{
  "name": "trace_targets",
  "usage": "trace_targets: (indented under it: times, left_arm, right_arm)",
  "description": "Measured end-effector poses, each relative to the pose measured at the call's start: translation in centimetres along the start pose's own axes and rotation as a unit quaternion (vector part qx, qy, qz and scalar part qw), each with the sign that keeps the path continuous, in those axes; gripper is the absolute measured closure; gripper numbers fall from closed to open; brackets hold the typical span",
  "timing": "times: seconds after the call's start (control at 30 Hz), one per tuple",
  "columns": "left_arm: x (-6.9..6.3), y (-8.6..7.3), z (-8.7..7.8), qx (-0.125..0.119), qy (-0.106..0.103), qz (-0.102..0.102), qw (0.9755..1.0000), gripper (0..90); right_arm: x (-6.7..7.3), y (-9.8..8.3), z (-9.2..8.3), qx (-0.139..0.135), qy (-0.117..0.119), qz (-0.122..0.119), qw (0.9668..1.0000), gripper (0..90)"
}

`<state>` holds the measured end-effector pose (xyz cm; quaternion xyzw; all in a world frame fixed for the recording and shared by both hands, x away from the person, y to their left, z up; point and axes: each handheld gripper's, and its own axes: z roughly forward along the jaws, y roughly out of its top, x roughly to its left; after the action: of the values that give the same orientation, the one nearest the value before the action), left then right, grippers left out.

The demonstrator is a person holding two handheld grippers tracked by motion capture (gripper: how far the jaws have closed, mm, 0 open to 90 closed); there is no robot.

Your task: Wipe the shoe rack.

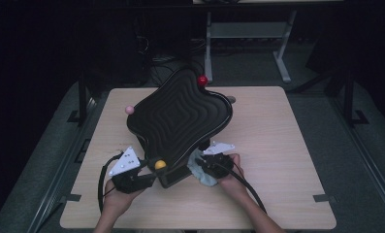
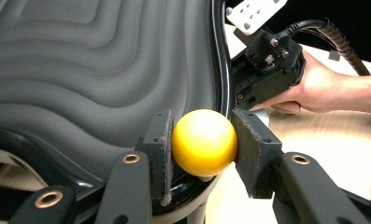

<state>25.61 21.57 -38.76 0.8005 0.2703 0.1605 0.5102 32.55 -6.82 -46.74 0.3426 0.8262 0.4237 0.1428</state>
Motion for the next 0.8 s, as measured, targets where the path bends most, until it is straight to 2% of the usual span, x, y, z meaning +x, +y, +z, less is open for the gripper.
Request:
trace_targets:
  times: [0.1, 0.23, 0.3, 0.37, 0.43, 0.53, 0.63, 0.8]
  left_arm:
    - [0.6, -0.2, -0.4, -0.002, 0.010, -0.011, 0.9999, 60.1]
    - [1.1, -0.5, -0.8, -0.007, 0.019, -0.024, 0.9995, 60.1]
    - [1.0, -0.5, -0.8, -0.007, 0.021, -0.024, 0.9995, 60.1]
    - [1.0, -0.5, -0.8, -0.007, 0.023, -0.025, 0.9994, 60.1]
    - [0.9, -0.5, -0.7, -0.008, 0.025, -0.025, 0.9993, 60.1]
    - [0.9, -0.5, -0.7, -0.009, 0.025, -0.028, 0.9993, 60.1]
    - [1.0, -0.5, -0.7, -0.009, 0.026, -0.028, 0.9992, 60.1]
    - [0.8, -0.3, -0.4, -0.009, 0.030, -0.027, 0.9991, 60.1]
  right_arm:
    - [1.1, 0.1, 0.4, -0.001, 0.007, -0.004, 1.0000, 81.4]
    - [2.9, 0.4, 1.0, 0.000, 0.027, -0.028, 0.9992, 81.1]
    - [2.7, 0.4, 1.1, 0.001, 0.025, -0.022, 0.9994, 81.0]
    - [2.4, 0.5, 1.1, 0.000, 0.014, -0.012, 0.9998, 81.1]
    - [2.7, 0.5, 1.2, -0.001, 0.008, -0.005, 1.0000, 81.2]
    - [3.9, 0.6, 1.6, -0.006, 0.022, 0.001, 0.9997, 81.1]
    - [5.0, 0.8, 2.0, -0.009, 0.035, -0.012, 0.9993, 81.0]
    - [4.8, 0.9, 2.2, -0.009, 0.023, 0.001, 0.9997, 81.1]
